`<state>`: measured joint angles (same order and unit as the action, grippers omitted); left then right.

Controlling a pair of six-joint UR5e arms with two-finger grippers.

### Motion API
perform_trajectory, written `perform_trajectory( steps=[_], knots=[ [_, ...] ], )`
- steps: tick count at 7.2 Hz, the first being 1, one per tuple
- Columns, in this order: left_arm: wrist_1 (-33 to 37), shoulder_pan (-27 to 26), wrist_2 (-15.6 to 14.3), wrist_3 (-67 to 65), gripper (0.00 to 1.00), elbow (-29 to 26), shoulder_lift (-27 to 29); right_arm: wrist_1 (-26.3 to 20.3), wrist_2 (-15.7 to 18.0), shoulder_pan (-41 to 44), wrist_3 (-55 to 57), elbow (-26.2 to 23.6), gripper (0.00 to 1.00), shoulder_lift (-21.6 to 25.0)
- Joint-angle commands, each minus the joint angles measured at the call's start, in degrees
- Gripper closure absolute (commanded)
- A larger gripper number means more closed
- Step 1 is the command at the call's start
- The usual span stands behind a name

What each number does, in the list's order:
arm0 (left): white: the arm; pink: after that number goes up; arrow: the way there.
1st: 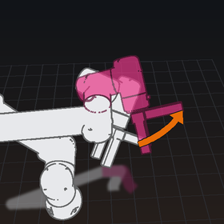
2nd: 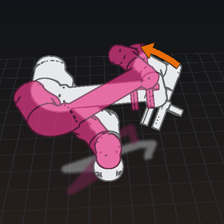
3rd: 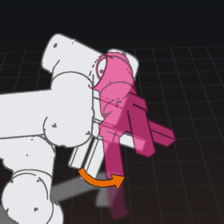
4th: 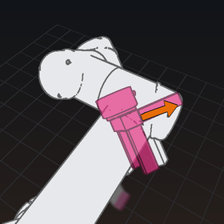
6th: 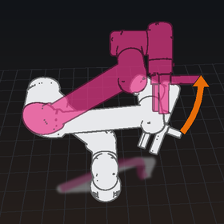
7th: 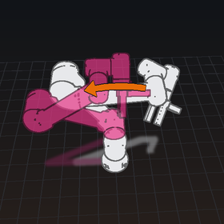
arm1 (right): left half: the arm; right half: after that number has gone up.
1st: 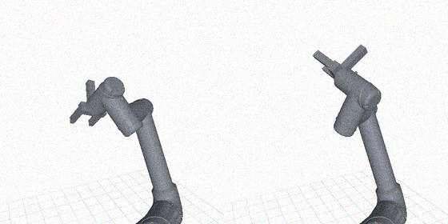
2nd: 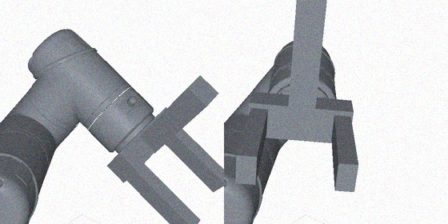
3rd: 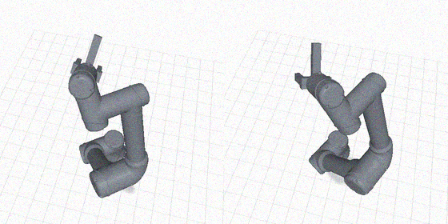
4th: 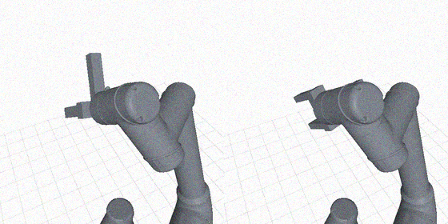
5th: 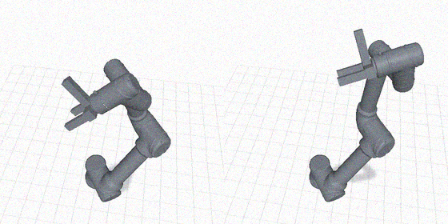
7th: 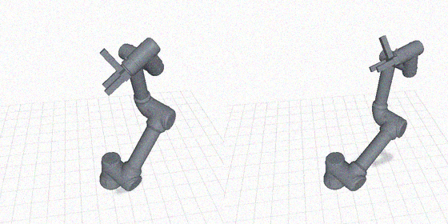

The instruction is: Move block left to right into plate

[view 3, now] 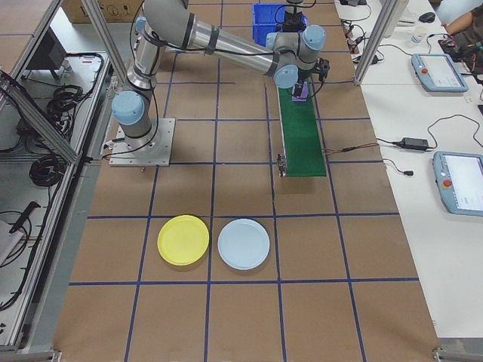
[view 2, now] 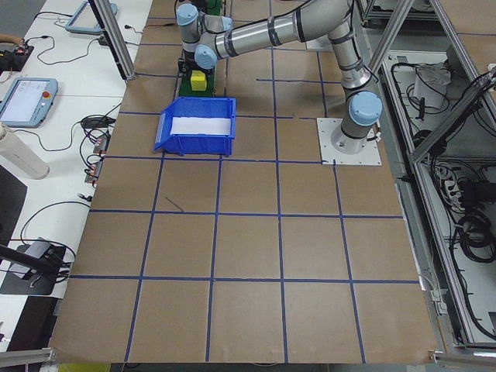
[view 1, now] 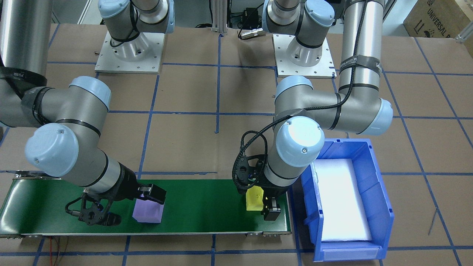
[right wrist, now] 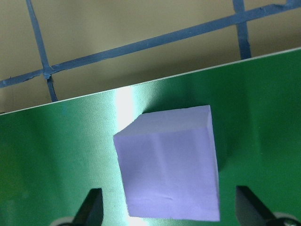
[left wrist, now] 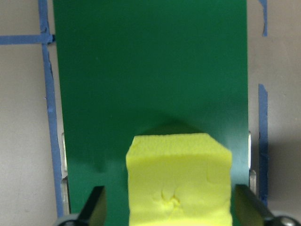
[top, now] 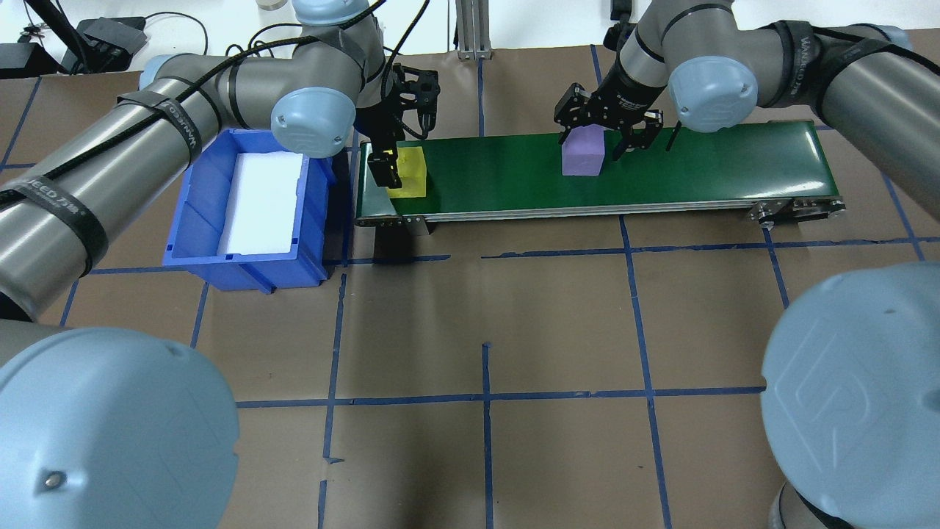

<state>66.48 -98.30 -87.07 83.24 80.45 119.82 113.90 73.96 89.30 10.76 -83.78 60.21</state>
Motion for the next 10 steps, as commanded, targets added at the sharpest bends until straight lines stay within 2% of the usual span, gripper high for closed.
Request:
perform_trajectory(
  steps=[1, 2, 3, 4, 5, 6, 7, 8, 10],
  knots=[
    [9.22, 0.65, -0.20, 0.08, 0.00, -0.20, -10.42, 3.49, 2.31, 0.00, -4.04, -1.12, 0.17, -1.58],
    [13.03, 0.74, -0.38, -0.09, 0.01, 0.49, -13.79, 3.69, 6.24, -0.09, -8.52, -0.60, 0.41, -1.58],
    [14.72, 0.74, -0.29, -2.88, 0.01, 1.46, -17.13, 5.35, 6.98, -0.35, -13.44, 1.32, 0.51, -1.06],
    [17.00, 1.26, -1.33, -7.00, 0.00, 4.08, -21.51, 5.36, 9.85, -1.66, -21.32, 2.64, 0.55, -0.53],
    [17.72, 4.75, -3.78, -8.43, 0.00, 6.97, -24.25, 5.36, 10.84, -3.32, -25.40, 2.22, 0.55, 1.30],
    [17.81, 6.96, -3.63, -15.06, 0.00, 9.44, -26.54, 4.93, 14.07, -5.34, -32.14, 1.26, 0.55, 4.45],
    [17.29, 7.24, -3.37, -24.52, 0.00, 11.46, -28.13, 4.05, 15.93, -9.97, -41.08, -1.71, 0.55, 8.83],
    [16.94, 7.33, -3.37, -36.71, 0.00, 11.14, -29.28, 3.35, 15.95, -17.24, -49.96, -5.92, 0.55, 13.05],
    [16.58, 7.51, -3.10, -63.95, 0.00, 9.91, -29.81, 1.95, 15.86, -32.97, -66.93, -10.34, 0.55, 15.81]
  ],
)
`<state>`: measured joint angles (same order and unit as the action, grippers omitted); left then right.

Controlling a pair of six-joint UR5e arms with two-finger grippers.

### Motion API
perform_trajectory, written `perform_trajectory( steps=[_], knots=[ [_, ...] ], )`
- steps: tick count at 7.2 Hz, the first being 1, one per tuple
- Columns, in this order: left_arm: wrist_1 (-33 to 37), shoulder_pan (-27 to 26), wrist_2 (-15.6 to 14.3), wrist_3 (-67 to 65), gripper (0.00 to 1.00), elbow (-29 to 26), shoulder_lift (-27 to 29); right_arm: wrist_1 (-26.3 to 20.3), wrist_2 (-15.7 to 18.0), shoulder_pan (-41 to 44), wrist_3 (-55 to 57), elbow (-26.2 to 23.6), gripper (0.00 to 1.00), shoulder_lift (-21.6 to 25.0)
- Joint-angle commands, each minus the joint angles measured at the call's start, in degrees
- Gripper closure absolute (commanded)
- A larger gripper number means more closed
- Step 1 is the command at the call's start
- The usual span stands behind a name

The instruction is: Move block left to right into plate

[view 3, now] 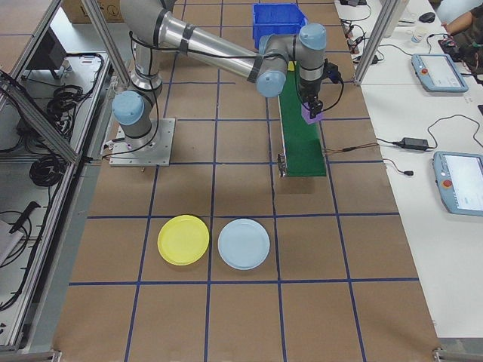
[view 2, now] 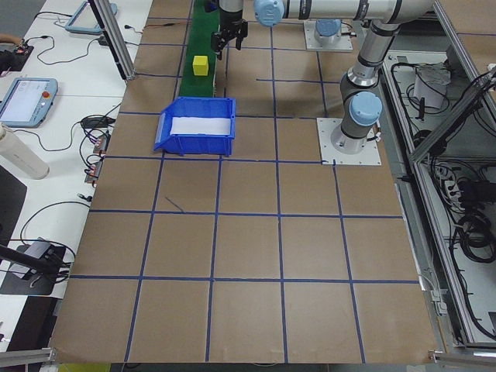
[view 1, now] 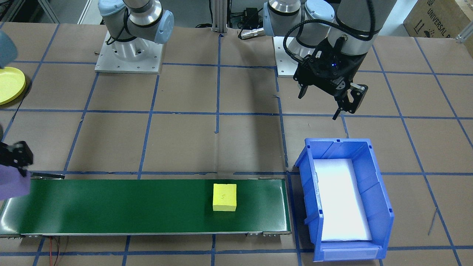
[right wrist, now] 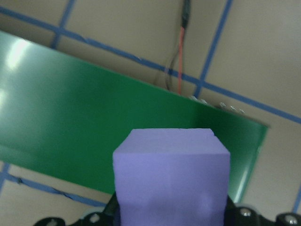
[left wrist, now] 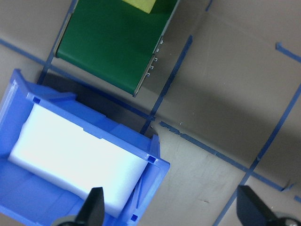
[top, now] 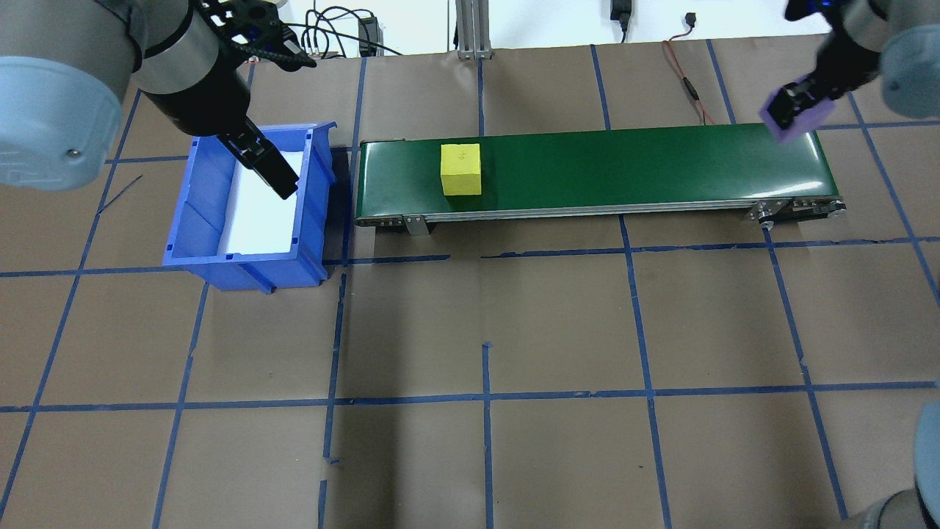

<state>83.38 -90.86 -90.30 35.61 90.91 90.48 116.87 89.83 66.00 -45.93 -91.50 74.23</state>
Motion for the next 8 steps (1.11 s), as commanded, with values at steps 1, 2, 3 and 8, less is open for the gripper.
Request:
perform_trajectory(
  steps=[1, 2, 3, 8],
  knots=[
    [-0.67, -0.11, 0.47, -26.37, 0.00, -0.30, -0.74, -0.95, -0.27, -16.10, -17.19, -4.11, 0.55, 1.71],
    [-0.76, -0.11, 0.48, -34.82, 0.00, -0.56, -0.91, -0.86, -0.36, -21.56, -22.48, -6.03, 0.55, 1.71],
    [-0.76, -0.20, 0.30, -36.56, 0.00, -0.56, -1.26, -0.51, -1.66, -26.48, -27.32, -8.06, 0.55, 1.18],
    [-0.76, 0.07, 0.30, -35.44, 0.00, -0.12, -1.36, 8.70, -4.23, -36.46, -34.75, -9.22, 0.46, -9.27]
  ],
)
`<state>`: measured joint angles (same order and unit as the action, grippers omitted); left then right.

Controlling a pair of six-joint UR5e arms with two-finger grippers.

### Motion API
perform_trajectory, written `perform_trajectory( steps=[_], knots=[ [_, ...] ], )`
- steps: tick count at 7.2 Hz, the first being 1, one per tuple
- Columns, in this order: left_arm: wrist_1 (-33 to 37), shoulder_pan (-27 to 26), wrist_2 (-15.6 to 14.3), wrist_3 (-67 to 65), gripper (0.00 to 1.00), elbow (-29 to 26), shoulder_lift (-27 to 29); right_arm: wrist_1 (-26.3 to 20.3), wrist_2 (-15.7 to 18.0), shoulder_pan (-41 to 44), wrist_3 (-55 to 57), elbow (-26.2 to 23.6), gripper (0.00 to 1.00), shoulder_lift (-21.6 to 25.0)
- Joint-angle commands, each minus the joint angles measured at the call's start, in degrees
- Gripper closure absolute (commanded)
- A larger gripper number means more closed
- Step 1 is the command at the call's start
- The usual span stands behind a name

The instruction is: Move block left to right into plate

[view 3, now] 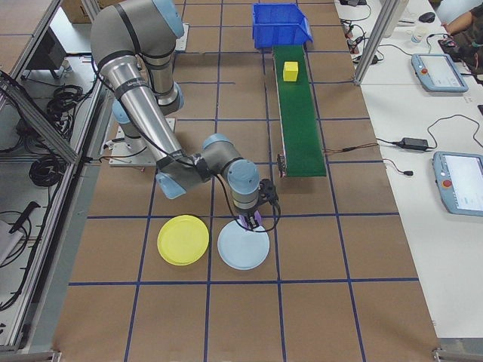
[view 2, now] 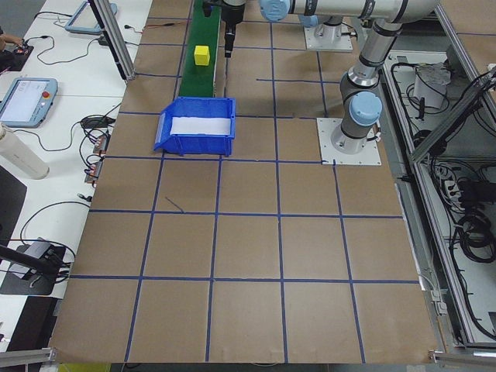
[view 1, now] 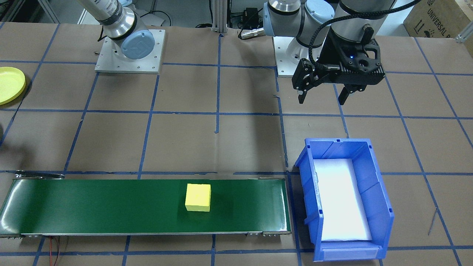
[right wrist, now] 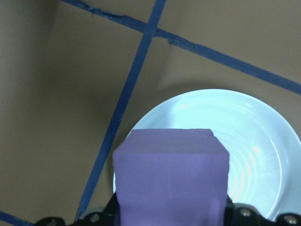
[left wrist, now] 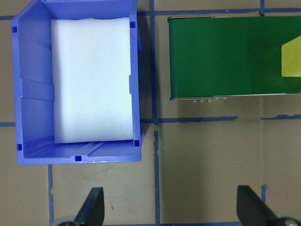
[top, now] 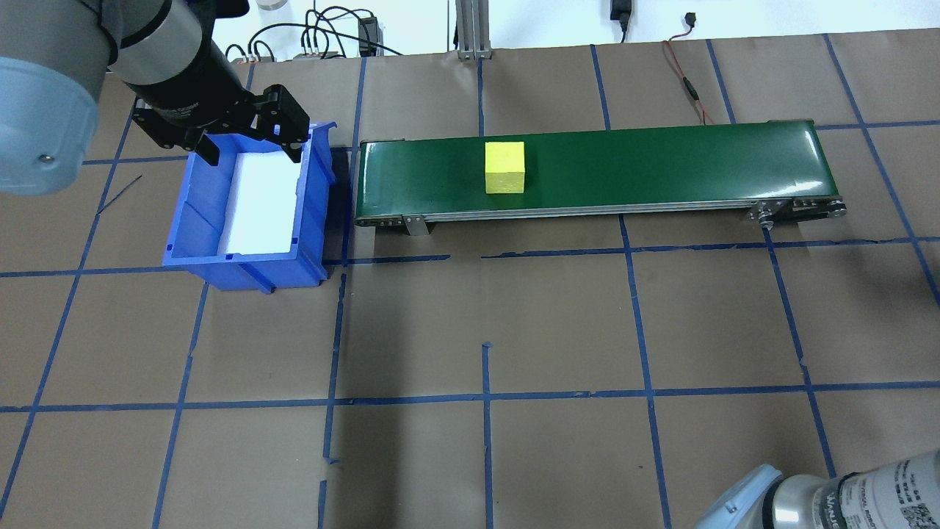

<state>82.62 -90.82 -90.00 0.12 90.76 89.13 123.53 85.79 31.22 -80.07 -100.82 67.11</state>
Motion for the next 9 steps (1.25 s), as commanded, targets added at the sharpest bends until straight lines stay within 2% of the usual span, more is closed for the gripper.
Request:
perform_trajectory(
  steps=[1, 2, 4, 5, 6, 7, 9],
  knots=[
    [0.00, 0.02, 0.09, 0.14, 0.00, 0.11, -0.01, 2.50, -0.27, -1.69, -0.52, 0.36, 0.01, -2.42],
    [0.00, 0.02, 0.09, 0.14, 0.00, 0.12, -0.01, 2.50, 0.77, -1.78, -0.44, 0.45, 0.00, -2.34],
    [0.00, 0.02, 0.17, 0.14, 0.00, 0.12, -0.01, 1.63, 0.78, -1.43, 3.66, 0.54, 0.00, 0.02],
    [0.00, 0.11, 0.26, 0.14, 0.00, 0.03, -0.01, -3.86, 0.78, 0.40, 12.48, 0.54, 0.00, 3.26],
    [0.00, 0.03, 0.35, 0.14, 0.00, 0.03, -0.01, -11.31, 0.70, 6.68, 18.58, 0.63, 0.00, 6.86],
    [0.00, 0.02, 0.35, 0.14, 0.00, -0.15, -0.01, -13.82, 0.69, 15.36, 28.30, 0.80, 0.00, 9.24],
    [0.00, 0.02, 0.35, 0.14, 0.00, -0.24, -0.01, -13.76, -0.44, 29.88, 45.70, 2.20, 0.00, 10.06]
  ],
)
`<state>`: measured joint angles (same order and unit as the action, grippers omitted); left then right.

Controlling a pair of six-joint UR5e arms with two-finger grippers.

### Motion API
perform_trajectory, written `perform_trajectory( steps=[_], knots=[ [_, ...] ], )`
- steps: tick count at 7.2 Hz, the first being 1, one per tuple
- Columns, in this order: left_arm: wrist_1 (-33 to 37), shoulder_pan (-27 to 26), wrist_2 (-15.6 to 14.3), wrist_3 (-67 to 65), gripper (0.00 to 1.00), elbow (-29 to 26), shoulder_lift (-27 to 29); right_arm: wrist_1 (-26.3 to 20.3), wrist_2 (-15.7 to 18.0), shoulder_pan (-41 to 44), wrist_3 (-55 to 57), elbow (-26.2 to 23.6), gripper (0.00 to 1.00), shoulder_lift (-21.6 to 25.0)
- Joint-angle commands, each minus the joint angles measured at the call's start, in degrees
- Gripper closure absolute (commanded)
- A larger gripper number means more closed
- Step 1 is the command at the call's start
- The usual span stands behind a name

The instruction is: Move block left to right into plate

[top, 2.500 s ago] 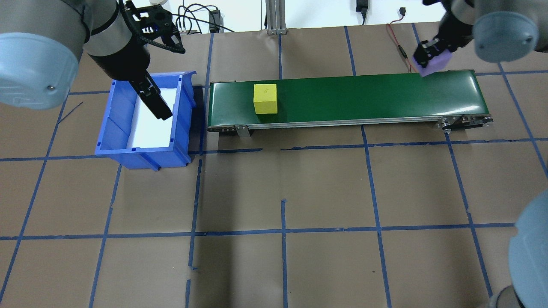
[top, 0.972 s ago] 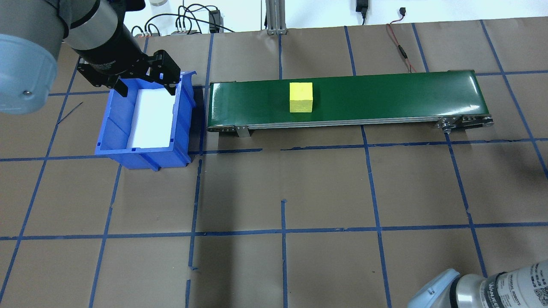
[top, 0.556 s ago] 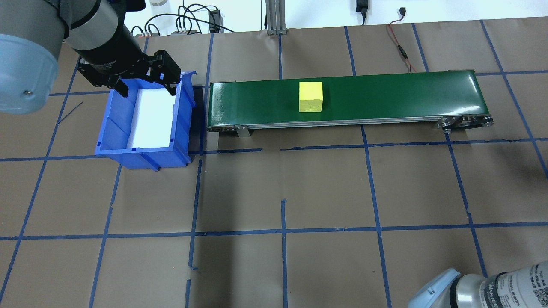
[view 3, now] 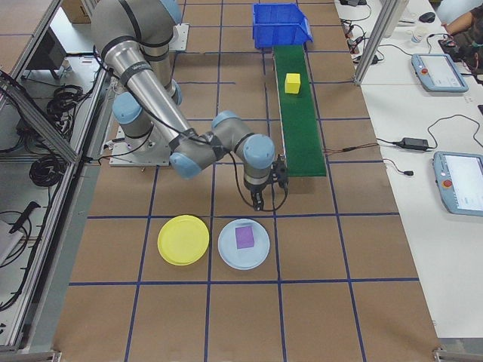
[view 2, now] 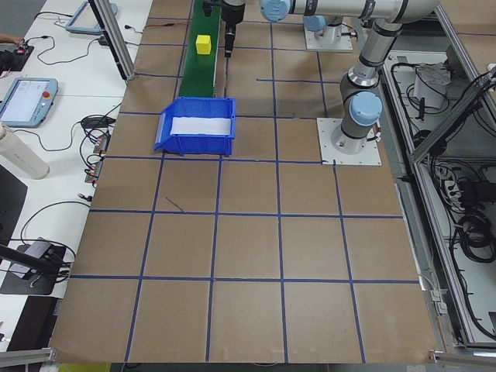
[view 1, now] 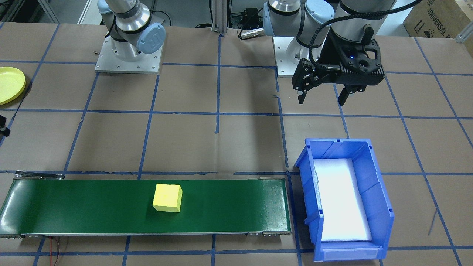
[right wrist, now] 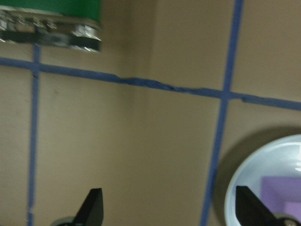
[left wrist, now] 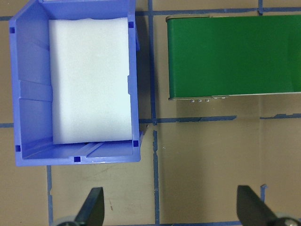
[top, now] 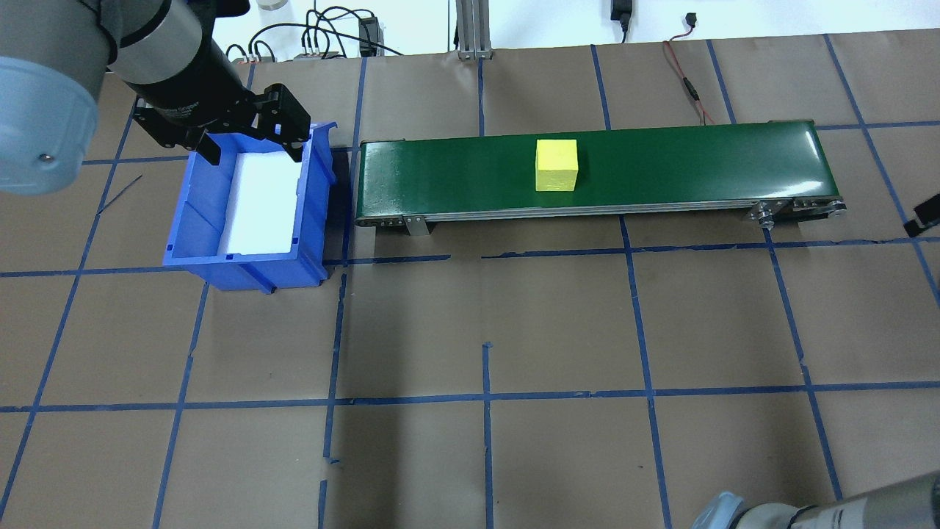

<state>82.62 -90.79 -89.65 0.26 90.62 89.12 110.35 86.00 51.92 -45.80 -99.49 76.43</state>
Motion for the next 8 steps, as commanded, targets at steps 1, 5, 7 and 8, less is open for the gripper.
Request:
perform_trajectory(
  steps=[1, 5, 7, 8],
  knots=[
    [0.00, 0.08, -0.17, 0.00, 0.00, -0.09, 0.00, -0.40, -3.18, 15.69, 20.05, 2.53, 0.00, 0.73],
    [0.00, 0.44, 0.00, 0.00, 0.00, -0.18, -0.09, 0.84, -13.22, 29.10, 37.53, 6.58, 0.00, -2.41],
    [0.09, 0.52, -0.08, 0.00, 0.00, -0.09, -0.09, 2.94, -16.39, 29.73, 38.85, 6.50, 0.00, -5.06],
    [0.09, 0.52, -0.08, 0.00, 0.00, -0.09, -0.09, 3.12, -16.39, 29.81, 38.68, 6.41, 0.00, -5.94]
  ],
)
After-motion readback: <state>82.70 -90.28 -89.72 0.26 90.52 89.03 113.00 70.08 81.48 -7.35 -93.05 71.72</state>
